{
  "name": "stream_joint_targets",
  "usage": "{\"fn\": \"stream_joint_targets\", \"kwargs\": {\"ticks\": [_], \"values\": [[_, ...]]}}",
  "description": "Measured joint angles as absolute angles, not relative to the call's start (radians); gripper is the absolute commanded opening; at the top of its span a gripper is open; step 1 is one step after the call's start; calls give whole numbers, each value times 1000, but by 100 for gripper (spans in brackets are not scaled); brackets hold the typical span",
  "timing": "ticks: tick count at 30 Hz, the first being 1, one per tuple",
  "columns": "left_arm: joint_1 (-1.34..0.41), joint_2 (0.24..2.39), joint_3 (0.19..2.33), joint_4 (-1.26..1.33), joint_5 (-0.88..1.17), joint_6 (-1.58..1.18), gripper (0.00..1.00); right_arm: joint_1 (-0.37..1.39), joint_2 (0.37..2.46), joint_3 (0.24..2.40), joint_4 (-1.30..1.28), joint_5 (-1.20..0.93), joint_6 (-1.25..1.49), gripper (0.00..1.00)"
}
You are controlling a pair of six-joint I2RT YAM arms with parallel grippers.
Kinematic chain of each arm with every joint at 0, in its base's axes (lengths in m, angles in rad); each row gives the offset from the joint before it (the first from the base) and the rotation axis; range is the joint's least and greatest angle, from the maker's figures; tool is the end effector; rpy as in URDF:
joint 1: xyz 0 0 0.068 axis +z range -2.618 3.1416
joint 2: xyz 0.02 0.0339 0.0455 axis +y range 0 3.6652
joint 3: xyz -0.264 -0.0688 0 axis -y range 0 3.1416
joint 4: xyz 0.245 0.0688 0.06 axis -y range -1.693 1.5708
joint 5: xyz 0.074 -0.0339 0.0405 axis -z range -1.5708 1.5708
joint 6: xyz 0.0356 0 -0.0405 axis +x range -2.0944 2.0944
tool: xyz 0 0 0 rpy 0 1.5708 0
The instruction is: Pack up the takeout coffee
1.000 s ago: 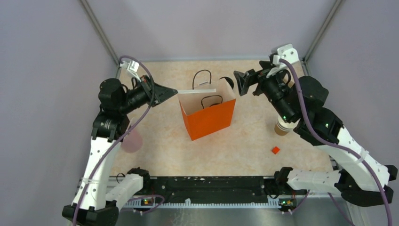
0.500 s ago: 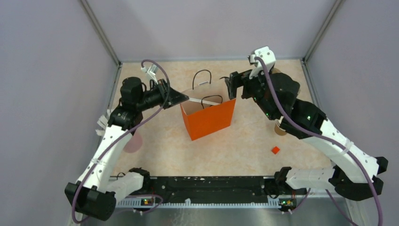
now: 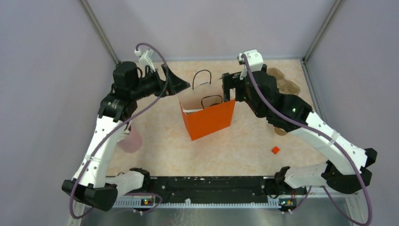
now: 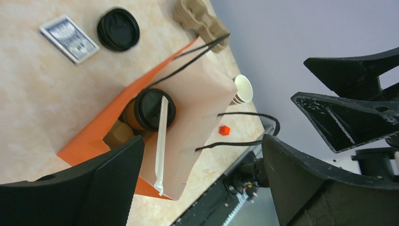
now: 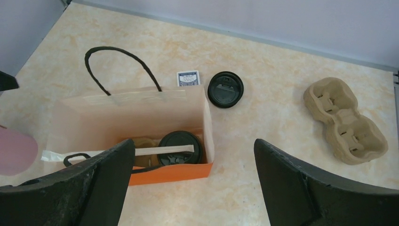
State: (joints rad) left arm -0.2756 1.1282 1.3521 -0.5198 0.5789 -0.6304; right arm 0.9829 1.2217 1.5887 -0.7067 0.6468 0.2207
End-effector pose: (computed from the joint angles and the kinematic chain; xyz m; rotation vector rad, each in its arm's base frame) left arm 0.2177 -0.0818 0.4347 0.0787 1.9822 -1.1466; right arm 0.1473 0.1823 0.4714 -0.2728 1.8255 0.2229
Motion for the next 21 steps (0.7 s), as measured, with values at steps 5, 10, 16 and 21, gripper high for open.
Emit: {"fn": "stream_joint_targets", "kwargs": {"ticks": [5, 10, 16, 21], "values": [[-276, 1153, 1528, -662, 498, -532, 99, 983, 1262, 1668, -735, 695, 256, 95], [-276, 1119, 1620, -713, 429, -475, 99, 983, 1299, 1811, -796, 705, 352, 97], [-276, 984, 1616, -730, 356, -441, 99, 983, 1304, 1855, -901, 691, 505, 97], [-276, 899, 1580, -745, 340, -438, 99, 983, 1295, 1829, -960, 685, 597, 97]]}}
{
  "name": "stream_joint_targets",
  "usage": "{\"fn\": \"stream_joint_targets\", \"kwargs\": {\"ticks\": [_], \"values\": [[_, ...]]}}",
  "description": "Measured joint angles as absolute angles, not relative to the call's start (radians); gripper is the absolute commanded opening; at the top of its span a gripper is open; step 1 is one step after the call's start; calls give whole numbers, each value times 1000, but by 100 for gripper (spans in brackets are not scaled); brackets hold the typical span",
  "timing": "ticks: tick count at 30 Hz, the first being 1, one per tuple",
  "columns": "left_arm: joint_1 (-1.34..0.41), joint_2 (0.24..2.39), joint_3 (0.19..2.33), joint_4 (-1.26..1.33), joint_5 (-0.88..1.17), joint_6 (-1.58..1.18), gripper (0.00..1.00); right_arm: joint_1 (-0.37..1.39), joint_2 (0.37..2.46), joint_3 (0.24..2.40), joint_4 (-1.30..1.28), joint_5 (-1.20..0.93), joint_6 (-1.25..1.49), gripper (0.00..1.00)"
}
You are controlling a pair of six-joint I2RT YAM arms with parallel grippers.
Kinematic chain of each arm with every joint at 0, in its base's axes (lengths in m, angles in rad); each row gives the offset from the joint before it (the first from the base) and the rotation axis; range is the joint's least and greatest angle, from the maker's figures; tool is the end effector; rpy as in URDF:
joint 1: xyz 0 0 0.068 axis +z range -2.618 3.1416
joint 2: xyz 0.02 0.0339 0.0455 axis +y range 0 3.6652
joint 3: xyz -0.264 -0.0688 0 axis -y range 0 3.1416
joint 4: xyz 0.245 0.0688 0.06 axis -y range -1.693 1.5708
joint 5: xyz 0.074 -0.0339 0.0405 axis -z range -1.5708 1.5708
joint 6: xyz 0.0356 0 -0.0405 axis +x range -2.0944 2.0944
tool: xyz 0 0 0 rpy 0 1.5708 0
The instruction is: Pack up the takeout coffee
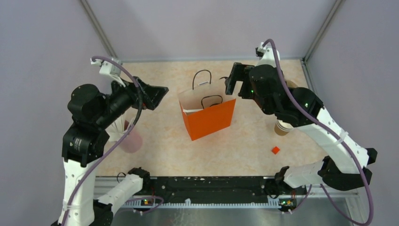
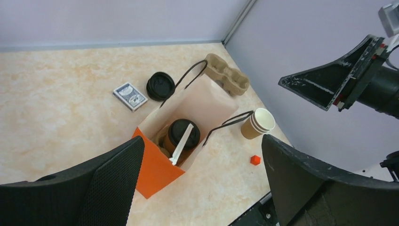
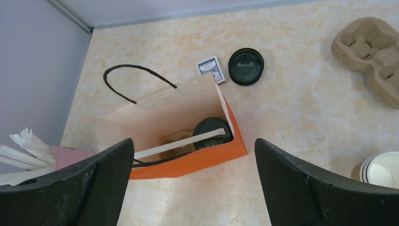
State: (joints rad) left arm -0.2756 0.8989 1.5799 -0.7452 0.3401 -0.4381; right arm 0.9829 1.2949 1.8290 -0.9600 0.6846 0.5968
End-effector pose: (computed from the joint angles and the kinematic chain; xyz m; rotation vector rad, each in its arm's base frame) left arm 0.1080 -0.0429 0.5141 0.1328 1.6908 -0.8179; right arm 0.1413 0.1713 0.5019 0.0625 1.9142 0.3862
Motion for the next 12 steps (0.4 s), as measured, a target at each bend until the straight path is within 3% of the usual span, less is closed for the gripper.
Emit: {"fn": "stream_joint_targets", "kwargs": {"ticks": [12], "values": [[-276, 874, 1488, -790, 295, -442, 99, 983, 1246, 1744, -973, 663, 678, 97]]}}
